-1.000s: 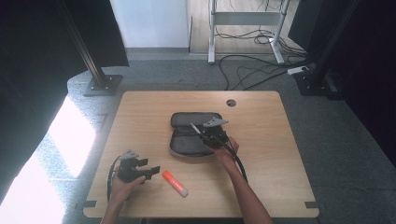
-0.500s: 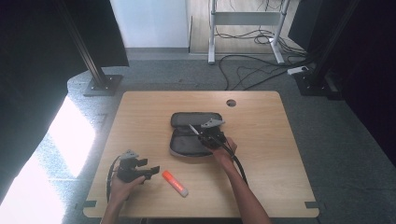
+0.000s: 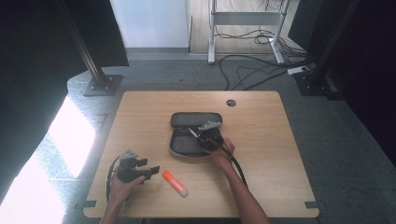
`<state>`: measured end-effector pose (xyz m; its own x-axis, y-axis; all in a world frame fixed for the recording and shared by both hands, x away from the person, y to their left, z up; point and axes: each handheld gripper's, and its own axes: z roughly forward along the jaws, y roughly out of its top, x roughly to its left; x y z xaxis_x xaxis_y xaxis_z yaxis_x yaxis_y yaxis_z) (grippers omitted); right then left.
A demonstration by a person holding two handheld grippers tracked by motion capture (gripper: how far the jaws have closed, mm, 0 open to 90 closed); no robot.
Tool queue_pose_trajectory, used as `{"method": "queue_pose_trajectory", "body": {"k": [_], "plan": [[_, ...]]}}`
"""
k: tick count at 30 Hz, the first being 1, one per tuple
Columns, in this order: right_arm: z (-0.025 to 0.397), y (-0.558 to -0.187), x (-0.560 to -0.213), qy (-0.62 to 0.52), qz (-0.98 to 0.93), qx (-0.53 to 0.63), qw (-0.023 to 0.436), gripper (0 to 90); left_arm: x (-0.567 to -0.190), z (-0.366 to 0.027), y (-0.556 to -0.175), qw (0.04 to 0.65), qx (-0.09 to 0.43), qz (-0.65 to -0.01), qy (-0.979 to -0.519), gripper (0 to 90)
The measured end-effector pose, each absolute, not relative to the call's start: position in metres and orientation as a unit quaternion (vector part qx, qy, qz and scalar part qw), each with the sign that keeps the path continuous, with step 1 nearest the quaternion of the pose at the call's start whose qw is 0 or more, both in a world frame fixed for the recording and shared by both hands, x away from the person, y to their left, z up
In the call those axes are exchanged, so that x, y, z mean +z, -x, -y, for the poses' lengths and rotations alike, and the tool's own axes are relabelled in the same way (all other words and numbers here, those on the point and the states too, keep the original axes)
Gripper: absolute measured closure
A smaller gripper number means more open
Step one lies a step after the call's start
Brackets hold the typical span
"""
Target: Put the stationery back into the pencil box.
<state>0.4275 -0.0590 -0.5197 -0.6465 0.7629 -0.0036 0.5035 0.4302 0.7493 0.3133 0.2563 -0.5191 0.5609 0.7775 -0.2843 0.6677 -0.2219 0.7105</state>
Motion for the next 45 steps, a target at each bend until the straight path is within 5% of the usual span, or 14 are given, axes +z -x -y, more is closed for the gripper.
{"method": "queue_pose_trajectory", "body": {"k": [10, 28, 45], "plan": [[0.058, -0.429, -0.526, -0.383, -0.833, 0.361, 0.169, 77.4, -0.520, -0.256, -0.313, 0.416, 0.064, -0.463, -0.780, 25.3], [0.062, -0.418, -0.510, -0.391, -0.813, 0.398, 0.167, 53.9, -0.519, -0.257, -0.313, 0.417, 0.065, -0.465, -0.778, 25.3], [0.078, -0.387, -0.501, -0.397, -0.788, 0.447, 0.145, 48.3, -0.520, -0.256, -0.314, 0.416, 0.066, -0.466, -0.778, 25.2]]}}
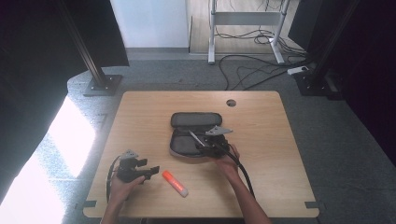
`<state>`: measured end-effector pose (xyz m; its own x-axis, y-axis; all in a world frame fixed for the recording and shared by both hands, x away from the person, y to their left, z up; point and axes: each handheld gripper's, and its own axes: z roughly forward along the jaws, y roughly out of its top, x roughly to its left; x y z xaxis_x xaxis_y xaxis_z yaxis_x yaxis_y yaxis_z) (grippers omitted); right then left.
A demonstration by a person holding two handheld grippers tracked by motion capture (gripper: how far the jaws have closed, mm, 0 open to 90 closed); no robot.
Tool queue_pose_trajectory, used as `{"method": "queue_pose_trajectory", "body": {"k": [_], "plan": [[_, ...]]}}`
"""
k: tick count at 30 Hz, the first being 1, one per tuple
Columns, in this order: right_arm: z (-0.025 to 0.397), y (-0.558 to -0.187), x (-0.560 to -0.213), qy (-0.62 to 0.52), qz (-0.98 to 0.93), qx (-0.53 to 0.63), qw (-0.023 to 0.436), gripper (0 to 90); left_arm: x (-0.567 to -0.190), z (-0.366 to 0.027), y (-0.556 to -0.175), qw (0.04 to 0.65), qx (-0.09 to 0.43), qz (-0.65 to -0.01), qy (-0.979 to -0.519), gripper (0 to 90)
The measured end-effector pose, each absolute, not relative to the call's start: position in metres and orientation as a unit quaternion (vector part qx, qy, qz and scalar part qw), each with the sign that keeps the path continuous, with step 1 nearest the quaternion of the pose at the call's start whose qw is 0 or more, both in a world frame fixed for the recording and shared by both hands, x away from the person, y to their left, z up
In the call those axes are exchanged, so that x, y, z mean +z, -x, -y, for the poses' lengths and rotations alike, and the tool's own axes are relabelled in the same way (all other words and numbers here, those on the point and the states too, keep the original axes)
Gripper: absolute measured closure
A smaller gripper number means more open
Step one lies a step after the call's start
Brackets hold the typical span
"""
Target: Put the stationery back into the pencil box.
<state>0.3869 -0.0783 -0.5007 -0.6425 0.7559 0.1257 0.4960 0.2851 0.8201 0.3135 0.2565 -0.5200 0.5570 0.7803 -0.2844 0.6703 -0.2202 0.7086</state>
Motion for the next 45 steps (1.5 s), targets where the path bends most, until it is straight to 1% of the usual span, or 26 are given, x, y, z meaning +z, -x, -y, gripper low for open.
{"method": "queue_pose_trajectory", "body": {"k": [29, 37, 45], "plan": [[0.084, -0.317, -0.509, -0.370, -0.785, 0.480, 0.125, 45.9, -0.521, -0.258, -0.314, 0.414, 0.069, -0.470, -0.777, 25.2], [0.075, -0.294, -0.515, -0.355, -0.795, 0.479, 0.111, 45.7, -0.520, -0.257, -0.313, 0.413, 0.070, -0.468, -0.778, 25.3], [0.065, -0.284, -0.519, -0.349, -0.799, 0.480, 0.099, 45.8, -0.521, -0.258, -0.314, 0.414, 0.071, -0.469, -0.777, 25.2]]}}
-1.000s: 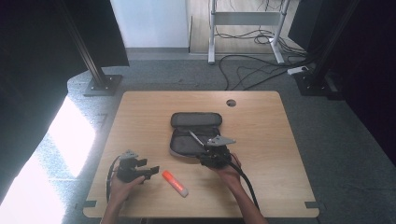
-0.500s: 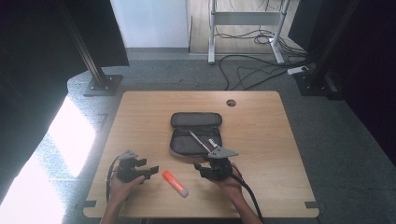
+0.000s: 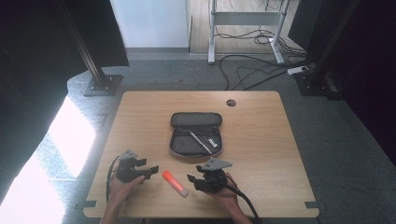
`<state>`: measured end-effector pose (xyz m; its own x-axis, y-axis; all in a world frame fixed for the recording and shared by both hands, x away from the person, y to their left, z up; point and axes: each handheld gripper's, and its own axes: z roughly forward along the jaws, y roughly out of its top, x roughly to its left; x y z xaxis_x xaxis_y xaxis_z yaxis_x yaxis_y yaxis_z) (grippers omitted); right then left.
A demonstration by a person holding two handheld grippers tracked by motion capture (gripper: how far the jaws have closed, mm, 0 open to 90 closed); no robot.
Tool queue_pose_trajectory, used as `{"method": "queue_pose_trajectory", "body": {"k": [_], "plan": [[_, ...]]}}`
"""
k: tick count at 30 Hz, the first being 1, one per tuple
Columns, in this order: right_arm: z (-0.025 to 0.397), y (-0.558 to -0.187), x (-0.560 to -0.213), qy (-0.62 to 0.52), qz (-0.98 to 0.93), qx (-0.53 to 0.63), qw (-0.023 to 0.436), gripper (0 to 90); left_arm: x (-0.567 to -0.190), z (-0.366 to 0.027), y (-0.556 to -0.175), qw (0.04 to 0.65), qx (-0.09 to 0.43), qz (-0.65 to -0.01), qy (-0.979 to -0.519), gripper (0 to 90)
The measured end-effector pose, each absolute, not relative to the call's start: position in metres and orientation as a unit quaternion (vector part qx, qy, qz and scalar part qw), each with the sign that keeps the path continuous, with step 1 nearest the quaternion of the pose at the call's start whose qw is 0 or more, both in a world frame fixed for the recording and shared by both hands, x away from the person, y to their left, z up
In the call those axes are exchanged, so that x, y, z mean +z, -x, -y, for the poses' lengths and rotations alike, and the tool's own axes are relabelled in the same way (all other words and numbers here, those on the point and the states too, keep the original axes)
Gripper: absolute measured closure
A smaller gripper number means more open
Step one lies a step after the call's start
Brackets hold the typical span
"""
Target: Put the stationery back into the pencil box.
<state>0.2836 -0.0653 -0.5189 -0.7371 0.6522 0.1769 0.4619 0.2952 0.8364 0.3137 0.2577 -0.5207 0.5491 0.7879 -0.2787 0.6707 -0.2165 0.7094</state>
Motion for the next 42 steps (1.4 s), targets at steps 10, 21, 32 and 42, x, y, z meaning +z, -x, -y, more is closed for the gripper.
{"method": "queue_pose_trajectory", "body": {"k": [10, 21, 32, 42], "plan": [[0.048, -0.276, -0.525, -0.336, -0.809, 0.474, 0.089, 46.3, -0.520, -0.256, -0.314, 0.414, 0.070, -0.467, -0.778, 25.2], [0.029, -0.276, -0.532, -0.326, -0.821, 0.461, 0.082, 47.1, -0.519, -0.258, -0.313, 0.416, 0.072, -0.469, -0.775, 25.2], [0.014, -0.276, -0.538, -0.315, -0.837, 0.440, 0.079, 48.2, -0.519, -0.258, -0.313, 0.416, 0.072, -0.470, -0.775, 25.2], [0.003, -0.274, -0.544, -0.300, -0.854, 0.418, 0.083, 52.9, -0.519, -0.259, -0.313, 0.417, 0.073, -0.470, -0.774, 25.2]]}}
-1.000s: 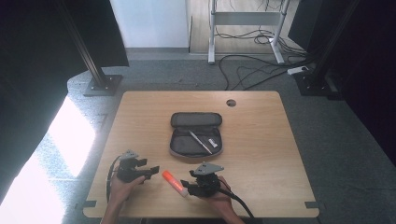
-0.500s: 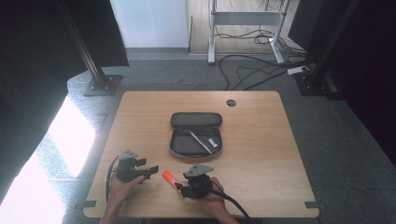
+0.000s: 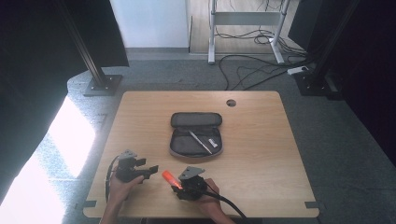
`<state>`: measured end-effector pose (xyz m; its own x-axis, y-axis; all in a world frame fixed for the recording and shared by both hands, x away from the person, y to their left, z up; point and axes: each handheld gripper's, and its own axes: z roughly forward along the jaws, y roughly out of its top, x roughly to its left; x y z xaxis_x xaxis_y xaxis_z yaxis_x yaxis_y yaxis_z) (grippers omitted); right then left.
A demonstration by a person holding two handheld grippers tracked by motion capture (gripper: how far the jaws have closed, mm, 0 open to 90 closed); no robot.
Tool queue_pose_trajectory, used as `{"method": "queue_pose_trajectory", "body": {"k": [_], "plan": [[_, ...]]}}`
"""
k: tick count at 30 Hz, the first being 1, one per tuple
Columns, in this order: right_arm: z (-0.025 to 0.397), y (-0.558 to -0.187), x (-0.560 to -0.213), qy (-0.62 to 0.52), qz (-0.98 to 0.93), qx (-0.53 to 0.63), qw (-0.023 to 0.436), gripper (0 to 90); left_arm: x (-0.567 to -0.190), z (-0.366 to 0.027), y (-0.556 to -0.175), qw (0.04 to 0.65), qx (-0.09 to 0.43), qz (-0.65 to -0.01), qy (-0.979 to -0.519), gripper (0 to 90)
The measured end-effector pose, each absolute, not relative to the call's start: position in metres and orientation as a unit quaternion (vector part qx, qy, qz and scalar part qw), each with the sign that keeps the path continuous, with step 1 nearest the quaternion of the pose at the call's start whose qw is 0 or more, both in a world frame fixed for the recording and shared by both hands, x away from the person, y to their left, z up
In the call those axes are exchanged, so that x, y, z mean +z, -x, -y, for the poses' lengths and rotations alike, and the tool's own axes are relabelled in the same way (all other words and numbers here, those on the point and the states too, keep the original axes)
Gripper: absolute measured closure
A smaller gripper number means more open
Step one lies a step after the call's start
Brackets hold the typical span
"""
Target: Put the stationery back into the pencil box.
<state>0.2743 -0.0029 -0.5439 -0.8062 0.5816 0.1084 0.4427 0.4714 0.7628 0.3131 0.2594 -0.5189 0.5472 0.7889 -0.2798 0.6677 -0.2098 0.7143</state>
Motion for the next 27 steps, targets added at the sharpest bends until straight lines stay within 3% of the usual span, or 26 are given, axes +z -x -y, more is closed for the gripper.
{"method": "queue_pose_trajectory", "body": {"k": [27], "plan": [[0.0000, -0.2718, -0.5466, -0.275, -0.870, 0.390, 0.120, 65.4, -0.5191, -0.2597, -0.3133, 0.417, 0.072, -0.470, -0.775, 25.2]]}}
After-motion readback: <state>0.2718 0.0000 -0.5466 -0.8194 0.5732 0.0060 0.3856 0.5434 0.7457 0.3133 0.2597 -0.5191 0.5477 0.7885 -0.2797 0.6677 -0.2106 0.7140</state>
